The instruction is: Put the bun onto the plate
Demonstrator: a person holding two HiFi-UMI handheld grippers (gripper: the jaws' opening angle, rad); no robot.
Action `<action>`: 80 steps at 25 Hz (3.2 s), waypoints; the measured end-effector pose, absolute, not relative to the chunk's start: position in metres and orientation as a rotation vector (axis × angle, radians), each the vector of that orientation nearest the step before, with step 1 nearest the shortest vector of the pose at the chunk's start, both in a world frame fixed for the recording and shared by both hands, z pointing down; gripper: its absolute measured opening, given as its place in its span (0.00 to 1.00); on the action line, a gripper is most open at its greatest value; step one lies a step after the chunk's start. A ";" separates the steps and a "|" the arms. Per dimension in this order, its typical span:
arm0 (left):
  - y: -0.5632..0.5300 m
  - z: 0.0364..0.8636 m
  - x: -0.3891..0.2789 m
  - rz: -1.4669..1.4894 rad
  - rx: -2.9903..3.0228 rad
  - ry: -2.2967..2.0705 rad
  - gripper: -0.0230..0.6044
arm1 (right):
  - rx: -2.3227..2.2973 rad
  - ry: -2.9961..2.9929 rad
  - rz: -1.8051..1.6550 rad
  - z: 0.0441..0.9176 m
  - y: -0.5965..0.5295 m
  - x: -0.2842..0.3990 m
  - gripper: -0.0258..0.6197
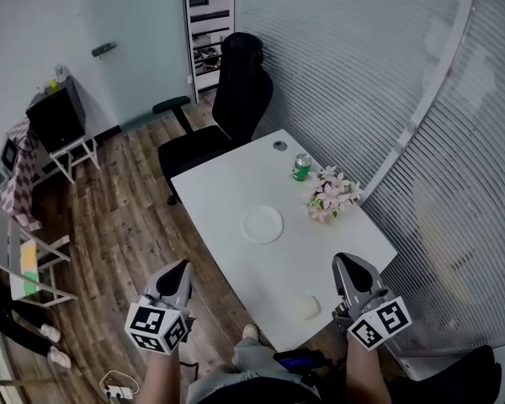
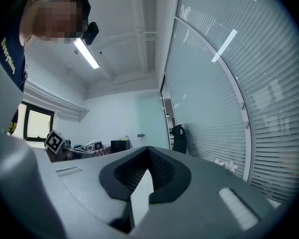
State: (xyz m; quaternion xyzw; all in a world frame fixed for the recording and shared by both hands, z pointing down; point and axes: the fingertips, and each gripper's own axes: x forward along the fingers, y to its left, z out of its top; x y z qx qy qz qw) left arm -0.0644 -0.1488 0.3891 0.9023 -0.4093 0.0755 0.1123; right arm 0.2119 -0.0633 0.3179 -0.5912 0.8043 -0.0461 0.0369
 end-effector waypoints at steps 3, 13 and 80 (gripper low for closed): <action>-0.161 0.389 -0.056 0.213 2.645 -1.199 0.04 | -1.800 2.484 -0.146 0.318 -0.080 0.219 0.05; -0.185 0.392 -0.039 0.223 2.645 -1.178 0.04 | -1.756 2.504 -0.240 0.336 -0.107 0.216 0.05; -0.228 0.407 0.023 0.173 2.837 -0.895 0.04 | -2.200 2.402 -0.935 0.565 -0.033 0.243 0.24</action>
